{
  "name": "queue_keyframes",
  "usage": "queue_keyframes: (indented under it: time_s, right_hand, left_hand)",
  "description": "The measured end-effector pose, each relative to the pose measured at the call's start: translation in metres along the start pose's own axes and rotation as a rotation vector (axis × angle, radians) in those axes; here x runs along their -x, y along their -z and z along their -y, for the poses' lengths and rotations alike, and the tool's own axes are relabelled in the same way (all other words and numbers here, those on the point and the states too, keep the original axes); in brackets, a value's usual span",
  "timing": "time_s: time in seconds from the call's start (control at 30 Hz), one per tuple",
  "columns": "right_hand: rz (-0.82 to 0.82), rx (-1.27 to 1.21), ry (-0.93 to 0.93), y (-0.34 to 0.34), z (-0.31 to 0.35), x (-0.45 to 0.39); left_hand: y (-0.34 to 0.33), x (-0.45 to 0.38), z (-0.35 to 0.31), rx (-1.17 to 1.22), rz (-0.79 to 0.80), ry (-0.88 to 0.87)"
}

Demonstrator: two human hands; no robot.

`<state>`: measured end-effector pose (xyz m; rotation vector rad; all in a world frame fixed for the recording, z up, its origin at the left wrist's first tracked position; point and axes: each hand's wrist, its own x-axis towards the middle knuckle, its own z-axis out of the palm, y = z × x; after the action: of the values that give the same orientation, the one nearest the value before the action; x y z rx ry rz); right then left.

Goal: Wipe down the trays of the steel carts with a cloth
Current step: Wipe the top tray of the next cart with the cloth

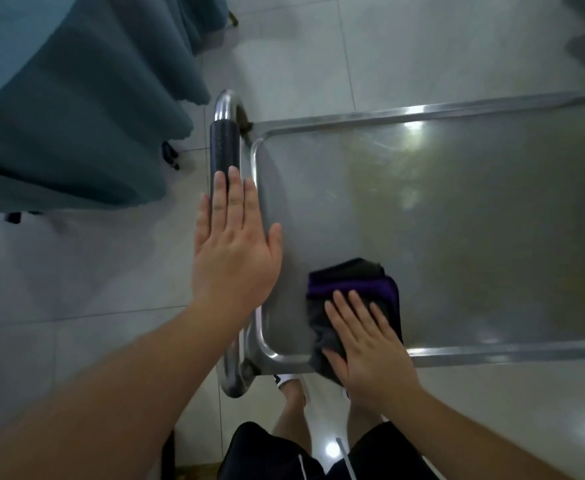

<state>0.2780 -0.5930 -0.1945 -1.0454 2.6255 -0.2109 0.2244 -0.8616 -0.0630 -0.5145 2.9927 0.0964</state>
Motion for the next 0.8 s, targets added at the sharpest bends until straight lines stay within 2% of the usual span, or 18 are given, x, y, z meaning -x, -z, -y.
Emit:
queue_keyframes:
  time_s: [0.2,0.33,0.6,0.7,0.8]
  right_hand:
    - [-0.029,0.064,0.087,0.017,-0.040,-0.042]
    - [-0.128,0.065,0.035,0.045,-0.068,-0.128]
    - [-0.021,-0.002,-0.067,0.101,-0.093,-0.307]
    - [-0.030,-0.006,-0.079,0.102,-0.093,-0.315]
    - [-0.057,-0.021,-0.102,0.096,-0.088,-0.289]
  left_hand:
    - [0.001,0.001,-0.003,0.001,0.033,-0.041]
    - [0.000,0.000,-0.003,-0.004,0.029,-0.031]
    - [-0.008,0.000,0.000,-0.042,-0.034,-0.028]
    - [-0.006,-0.002,-0.001,-0.055,-0.018,-0.010]
    - [-0.006,-0.002,-0.003,-0.073,-0.005,-0.016]
